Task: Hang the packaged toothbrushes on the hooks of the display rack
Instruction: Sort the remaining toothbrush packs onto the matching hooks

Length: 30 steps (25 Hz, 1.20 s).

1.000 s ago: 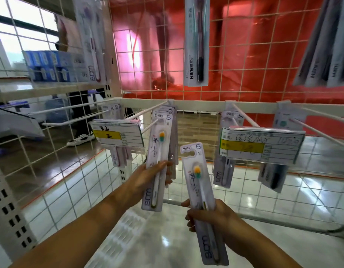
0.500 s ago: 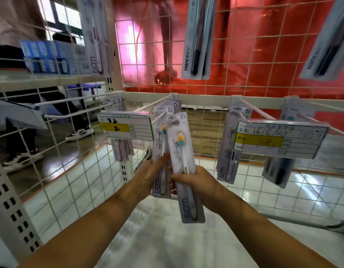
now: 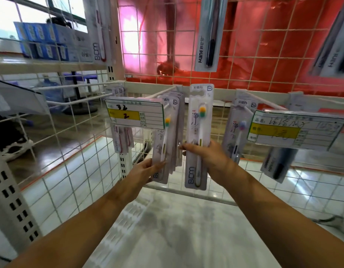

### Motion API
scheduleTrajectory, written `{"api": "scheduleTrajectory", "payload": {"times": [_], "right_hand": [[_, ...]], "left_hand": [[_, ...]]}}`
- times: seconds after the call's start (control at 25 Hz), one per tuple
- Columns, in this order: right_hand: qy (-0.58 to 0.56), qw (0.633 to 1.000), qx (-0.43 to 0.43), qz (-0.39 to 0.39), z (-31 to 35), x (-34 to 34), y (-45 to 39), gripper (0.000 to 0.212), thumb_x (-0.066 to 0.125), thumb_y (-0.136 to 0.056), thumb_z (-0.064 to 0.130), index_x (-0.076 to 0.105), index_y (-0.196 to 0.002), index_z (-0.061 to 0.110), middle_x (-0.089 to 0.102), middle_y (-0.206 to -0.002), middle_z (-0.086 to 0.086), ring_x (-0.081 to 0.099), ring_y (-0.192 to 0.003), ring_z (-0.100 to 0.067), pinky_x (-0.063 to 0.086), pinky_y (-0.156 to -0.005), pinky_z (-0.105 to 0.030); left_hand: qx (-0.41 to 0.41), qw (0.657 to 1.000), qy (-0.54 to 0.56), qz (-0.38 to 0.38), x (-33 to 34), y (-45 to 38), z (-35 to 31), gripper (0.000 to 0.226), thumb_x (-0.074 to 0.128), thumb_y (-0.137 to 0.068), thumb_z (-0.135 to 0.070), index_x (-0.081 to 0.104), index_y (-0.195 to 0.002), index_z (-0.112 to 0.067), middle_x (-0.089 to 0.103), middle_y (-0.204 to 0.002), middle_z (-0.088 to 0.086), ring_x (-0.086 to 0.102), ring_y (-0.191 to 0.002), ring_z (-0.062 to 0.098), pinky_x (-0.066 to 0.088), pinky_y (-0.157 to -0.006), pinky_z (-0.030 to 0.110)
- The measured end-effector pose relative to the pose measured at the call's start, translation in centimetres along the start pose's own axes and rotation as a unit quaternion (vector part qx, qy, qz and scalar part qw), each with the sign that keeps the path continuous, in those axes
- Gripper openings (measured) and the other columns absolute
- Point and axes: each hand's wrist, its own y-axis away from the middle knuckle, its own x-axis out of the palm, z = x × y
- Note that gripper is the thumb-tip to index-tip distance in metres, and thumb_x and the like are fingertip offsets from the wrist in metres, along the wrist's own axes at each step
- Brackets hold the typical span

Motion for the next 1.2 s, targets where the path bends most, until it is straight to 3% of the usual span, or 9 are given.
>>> {"api": "scheduleTrajectory", "payload": {"times": [0.2, 0.28, 0.4, 0.52, 0.68, 0.76, 0.88, 1.0, 1.2], "right_hand": [[0.054, 0.997, 0.023, 0.042, -0.6, 2.2, -0.3, 0.017, 0.069, -0.079, 0.007, 0.063, -0.091, 0.017, 0.07, -0.08, 0.0, 0.069, -0.066, -0.008, 0.055, -0.055, -0.02], [0.063, 0.996, 0.04, 0.052, -0.9, 3.2, -0.9, 0.019, 0.07, -0.079, 0.01, 0.064, -0.097, 0.014, 0.071, -0.086, -0.002, 0.07, -0.076, -0.013, 0.059, -0.068, -0.03], [0.084, 0.994, 0.056, 0.031, -1.3, 4.2, -1.4, 0.029, 0.071, -0.079, 0.011, 0.063, -0.107, 0.011, 0.07, -0.098, -0.008, 0.067, -0.095, -0.026, 0.052, -0.091, -0.049], [0.089, 0.993, 0.07, 0.028, -1.9, 4.3, -1.4, 0.026, 0.07, -0.079, 0.009, 0.062, -0.104, 0.013, 0.069, -0.096, -0.006, 0.066, -0.089, -0.022, 0.051, -0.092, -0.048], [0.118, 0.99, 0.076, 0.029, -2.2, 4.3, -0.7, 0.023, 0.069, -0.081, 0.008, 0.061, -0.101, 0.013, 0.066, -0.092, -0.004, 0.062, -0.073, -0.011, 0.052, -0.078, -0.034], [0.131, 0.988, 0.083, 0.02, -2.3, 4.9, -0.9, 0.028, 0.07, -0.08, 0.009, 0.061, -0.106, 0.008, 0.066, -0.094, -0.007, 0.063, -0.076, -0.014, 0.051, -0.079, -0.035], [0.124, 0.986, 0.115, -0.004, -2.5, 6.0, -1.8, 0.036, 0.074, -0.077, 0.01, 0.062, -0.11, 0.002, 0.068, -0.102, -0.014, 0.065, -0.095, -0.031, 0.051, -0.091, -0.045], [0.091, 0.988, 0.121, -0.003, -2.9, 6.5, -2.4, 0.032, 0.074, -0.076, 0.005, 0.063, -0.107, 0.001, 0.067, -0.105, -0.018, 0.064, -0.101, -0.035, 0.05, -0.094, -0.047], [0.161, 0.973, 0.159, 0.04, -3.1, 4.5, 0.0, 0.041, 0.07, -0.08, 0.011, 0.056, -0.119, 0.008, 0.062, -0.119, -0.01, 0.058, -0.105, -0.023, 0.046, -0.088, -0.032]], "left_hand": [[-0.064, 0.998, -0.007, 0.014, -0.4, 1.2, 1.5, 0.077, 0.07, -0.058, -0.064, 0.057, -0.121, -0.022, 0.068, -0.114, -0.002, 0.063, -0.106, 0.014, 0.049, -0.085, 0.026], [-0.085, 0.996, 0.005, 0.029, -0.1, 1.6, 1.9, 0.068, 0.068, -0.065, -0.053, 0.055, -0.122, -0.019, 0.065, -0.118, 0.002, 0.061, -0.109, 0.018, 0.05, -0.087, 0.028], [-0.115, 0.993, 0.025, 0.017, 0.0, 1.7, 2.1, 0.053, 0.065, -0.079, -0.039, 0.051, -0.124, -0.013, 0.063, -0.119, 0.007, 0.06, -0.11, 0.022, 0.05, -0.092, 0.034], [-0.133, 0.991, -0.009, 0.009, -0.6, 1.5, 2.4, 0.039, 0.058, -0.09, -0.03, 0.05, -0.126, -0.017, 0.063, -0.12, 0.004, 0.06, -0.109, 0.02, 0.05, -0.09, 0.031], [-0.161, 0.985, -0.062, -0.019, -1.6, 1.7, 3.2, 0.031, 0.058, -0.091, -0.032, 0.056, -0.12, -0.02, 0.067, -0.109, -0.004, 0.062, -0.102, 0.014, 0.05, -0.082, 0.027], [-0.173, 0.981, -0.077, -0.031, -1.8, 1.8, 3.7, 0.025, 0.056, -0.092, -0.031, 0.058, -0.115, -0.022, 0.068, -0.107, -0.004, 0.063, -0.1, 0.013, 0.05, -0.08, 0.026], [-0.189, 0.974, -0.116, -0.033, -1.8, 2.2, 4.0, 0.015, 0.058, -0.091, -0.029, 0.062, -0.104, -0.023, 0.07, -0.101, -0.004, 0.065, -0.094, 0.014, 0.05, -0.079, 0.027], [-0.213, 0.953, -0.214, 0.021, -1.7, 2.6, 4.0, 0.014, 0.057, -0.091, -0.028, 0.062, -0.102, -0.021, 0.069, -0.1, -0.004, 0.063, -0.083, 0.01, 0.047, -0.072, 0.022], [-0.203, 0.894, -0.361, 0.169, 1.4, 3.2, 2.7, 0.023, 0.057, -0.089, -0.034, 0.061, -0.108, -0.022, 0.065, -0.1, -0.006, 0.059, -0.081, 0.008, 0.043, -0.064, 0.016]]}}
